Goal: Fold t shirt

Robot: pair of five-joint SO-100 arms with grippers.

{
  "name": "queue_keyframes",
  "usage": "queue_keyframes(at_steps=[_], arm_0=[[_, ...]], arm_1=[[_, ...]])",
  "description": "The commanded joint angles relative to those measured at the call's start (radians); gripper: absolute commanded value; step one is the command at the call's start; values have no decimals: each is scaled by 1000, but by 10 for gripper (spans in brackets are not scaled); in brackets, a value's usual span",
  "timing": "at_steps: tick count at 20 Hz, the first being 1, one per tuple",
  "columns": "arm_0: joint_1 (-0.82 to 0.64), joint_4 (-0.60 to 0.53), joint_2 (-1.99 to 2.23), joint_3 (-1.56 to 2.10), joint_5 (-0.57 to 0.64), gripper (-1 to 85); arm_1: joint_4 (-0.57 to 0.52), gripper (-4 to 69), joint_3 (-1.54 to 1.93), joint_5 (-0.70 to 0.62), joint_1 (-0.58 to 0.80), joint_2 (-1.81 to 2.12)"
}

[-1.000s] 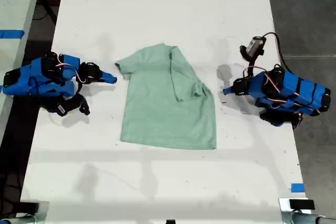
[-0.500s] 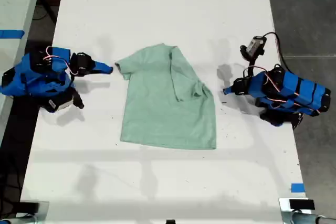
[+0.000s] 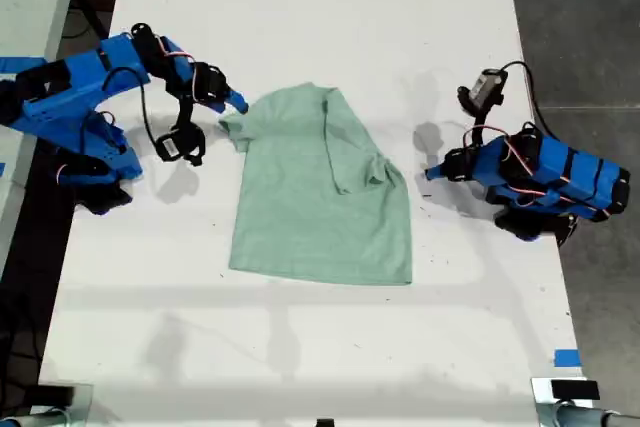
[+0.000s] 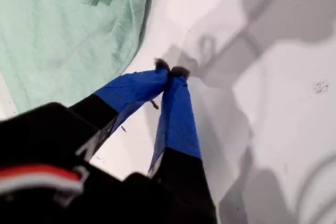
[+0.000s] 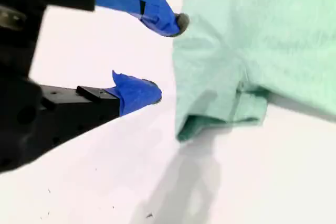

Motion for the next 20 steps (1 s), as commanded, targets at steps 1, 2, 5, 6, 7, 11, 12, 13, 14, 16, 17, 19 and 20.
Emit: queue_keyframes(at_steps=[1,2,5,6,7,11,12,13,14,16,17,19,20], arm_0=[[-91,-25,-127,-58,49,184],[-103,-37,-146,-52,57,186],[-156,-77,-193,-18,94,188],[-156,-89,-219,-12,98,188],[-141,-104,-244,-12,98,189],[-97,-183,-385,-11,74,172],[-87,-199,-442,-15,74,118],[-72,-209,-488,-25,63,46],[-60,-218,-520,-29,51,-3],[-54,-210,-535,-43,41,-3],[-69,-183,-511,-52,43,-3],[-95,-95,-434,-117,60,-3],[-94,-32,-402,-183,61,-3]], arm_1=[[-18,10,21,-8,11,9],[-18,10,21,-9,11,9],[-17,10,20,-11,9,9],[-17,10,20,-11,9,9],[-17,10,20,-11,9,9],[-17,10,20,-12,9,9],[-17,10,20,-12,8,9],[-17,10,20,-12,8,9],[-17,10,20,-12,8,9],[-17,10,20,-15,11,9],[-17,10,20,-15,9,9],[-17,10,20,-15,9,9],[-17,10,20,-15,9,9]])
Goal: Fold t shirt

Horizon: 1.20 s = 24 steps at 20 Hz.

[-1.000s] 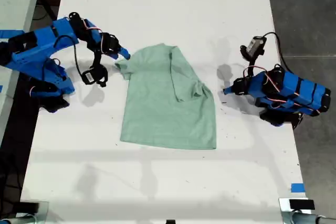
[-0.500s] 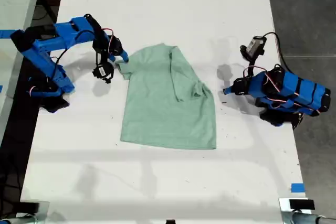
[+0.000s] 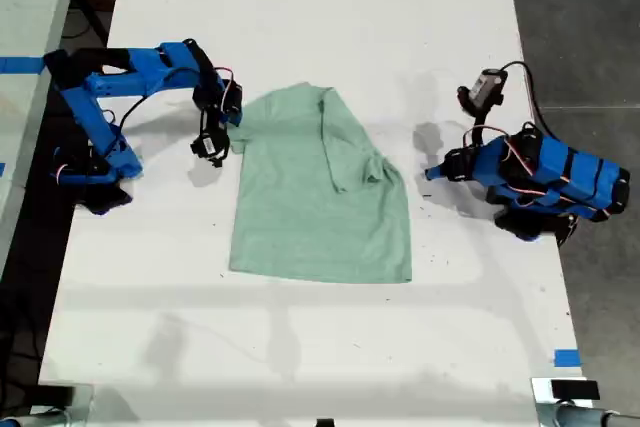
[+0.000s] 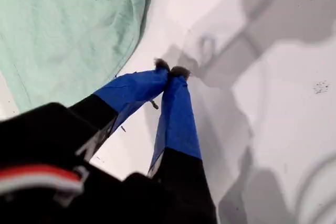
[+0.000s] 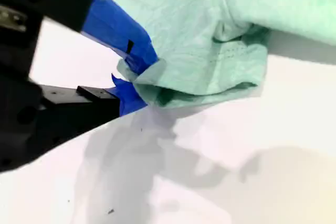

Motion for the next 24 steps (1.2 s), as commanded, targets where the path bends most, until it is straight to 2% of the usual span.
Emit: queue_keyframes(at_steps=[1,5,7,9,13,18,22,23,24], arm_0=[[-5,143,91,-183,-8,-3],[173,368,41,-690,-58,-3],[288,417,-78,-925,-84,-3],[403,407,-193,-1042,-110,-3],[577,308,-380,-1094,-167,-3],[623,229,-612,-1104,-201,-3],[577,232,-614,-1106,-190,258],[558,252,-577,-1106,-183,297],[540,279,-522,-1104,-173,295]], arm_1=[[-17,10,20,-12,9,9],[-15,10,18,-12,11,9],[-15,10,18,-12,11,9],[-15,10,18,-12,8,9],[-15,10,17,-14,6,9],[-15,10,17,-14,6,9],[-15,10,17,-14,3,9],[-15,10,17,-14,3,9],[-15,10,17,-14,3,9]])
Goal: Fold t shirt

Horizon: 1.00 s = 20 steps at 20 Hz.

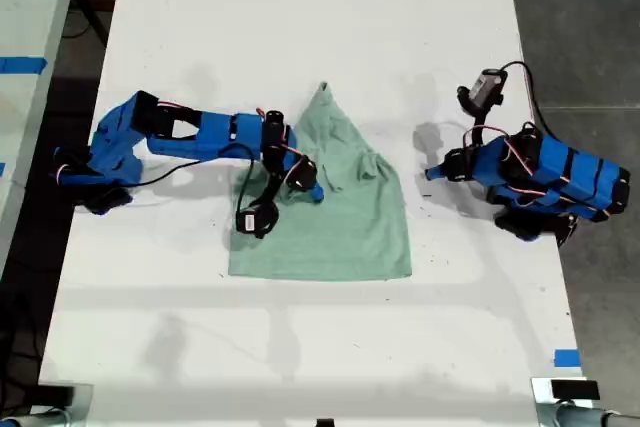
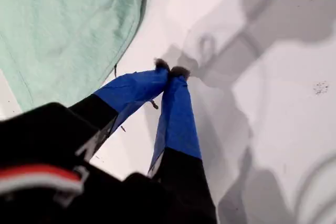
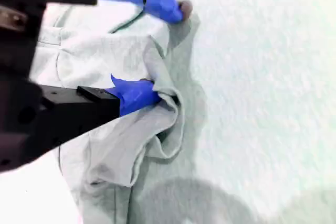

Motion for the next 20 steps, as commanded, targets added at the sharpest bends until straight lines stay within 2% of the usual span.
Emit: queue_keyframes(at_steps=[1,3,6,8,10,13,16,18,20], arm_0=[[-74,63,202,-58,28,272],[-132,127,407,-34,31,203],[-265,192,785,106,20,-2],[-333,186,1052,301,12,-2],[-376,120,1336,620,11,-2],[-396,-120,1859,1310,-20,-2],[-253,-325,2368,1842,-127,-2],[-184,-305,2638,2046,-199,-2],[-156,-316,2637,2091,-212,-2]], arm_1=[[-15,10,17,-12,3,9],[-15,10,17,-12,3,9],[-15,10,17,-12,2,9],[-15,10,17,-12,2,9],[-15,10,17,-12,2,9],[-15,10,17,-11,2,9],[-17,10,18,-9,2,9],[-17,10,20,-8,2,9],[-18,10,20,-9,3,9]])
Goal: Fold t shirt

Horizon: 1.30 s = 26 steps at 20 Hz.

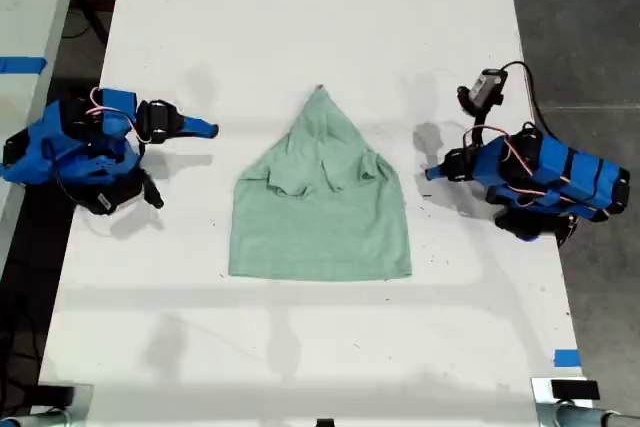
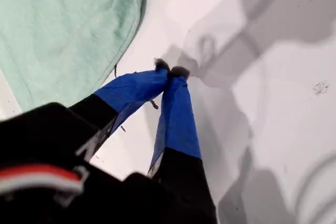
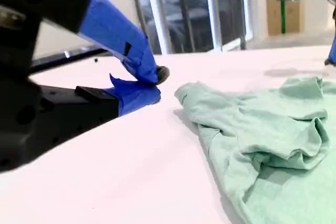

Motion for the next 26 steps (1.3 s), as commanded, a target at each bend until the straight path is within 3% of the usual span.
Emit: queue_keyframes(at_steps=[1,4,5,6,7,26], arm_0=[[23,-5,63,54,-55,1],[-75,72,64,61,-137,130],[-61,74,64,74,-225,187],[-61,75,64,100,-342,187],[-58,54,64,123,-380,185],[9,51,64,126,-374,185]], arm_1=[[-20,10,20,-9,3,9],[-18,10,21,-5,2,9],[-17,10,21,-5,2,9],[-17,10,21,-5,2,9],[-17,10,21,-5,2,9],[-18,10,23,0,5,9]])
